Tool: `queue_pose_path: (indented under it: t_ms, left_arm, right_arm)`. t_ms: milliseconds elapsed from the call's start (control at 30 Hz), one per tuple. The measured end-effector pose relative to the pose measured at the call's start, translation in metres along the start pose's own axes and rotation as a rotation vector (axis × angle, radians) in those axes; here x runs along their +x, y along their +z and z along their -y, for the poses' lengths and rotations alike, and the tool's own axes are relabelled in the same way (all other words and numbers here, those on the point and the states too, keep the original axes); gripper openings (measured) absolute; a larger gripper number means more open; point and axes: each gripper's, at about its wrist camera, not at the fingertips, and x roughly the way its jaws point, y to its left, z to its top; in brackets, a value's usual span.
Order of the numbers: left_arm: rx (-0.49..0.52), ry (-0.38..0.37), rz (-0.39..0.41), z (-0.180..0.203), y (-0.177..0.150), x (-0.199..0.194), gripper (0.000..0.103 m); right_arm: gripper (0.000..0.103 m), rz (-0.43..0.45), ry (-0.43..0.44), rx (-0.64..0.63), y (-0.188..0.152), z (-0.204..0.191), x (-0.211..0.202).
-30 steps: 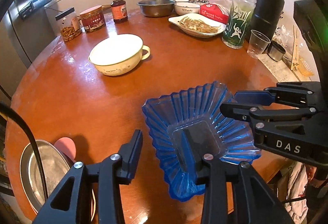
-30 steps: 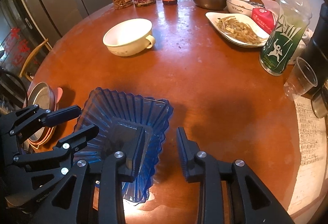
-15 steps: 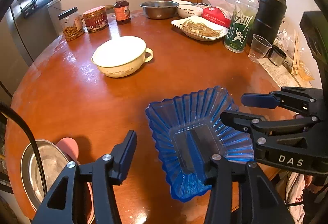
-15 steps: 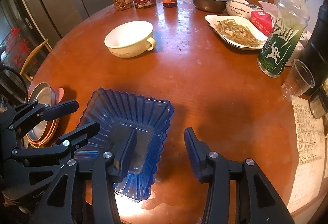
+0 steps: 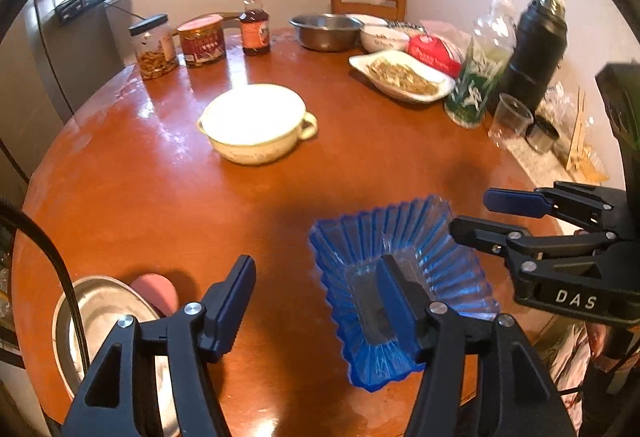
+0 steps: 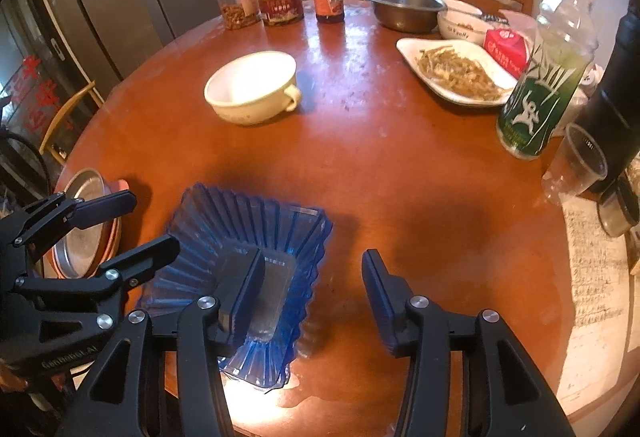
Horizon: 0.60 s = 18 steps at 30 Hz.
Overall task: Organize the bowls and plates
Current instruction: 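Move both grippers to the cream enamel bowl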
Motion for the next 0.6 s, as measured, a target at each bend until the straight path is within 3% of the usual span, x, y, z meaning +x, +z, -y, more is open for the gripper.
queue_pose_path:
  t_ms: [300, 600]
  left_arm:
    - [-0.113, 0.041, 0.021, -0.042, 0.043, -0.014, 0.063]
    - [-0.251, 0.100, 0.029, -0.098, 0.095, 0.015, 0.063]
  right_arm:
    - [0.059, 0.046, 0.034, -0.022, 0.044, 0.010, -0.011]
    - [0.059, 0.001, 0.058, -0.034, 0.110, 0.018, 0.036]
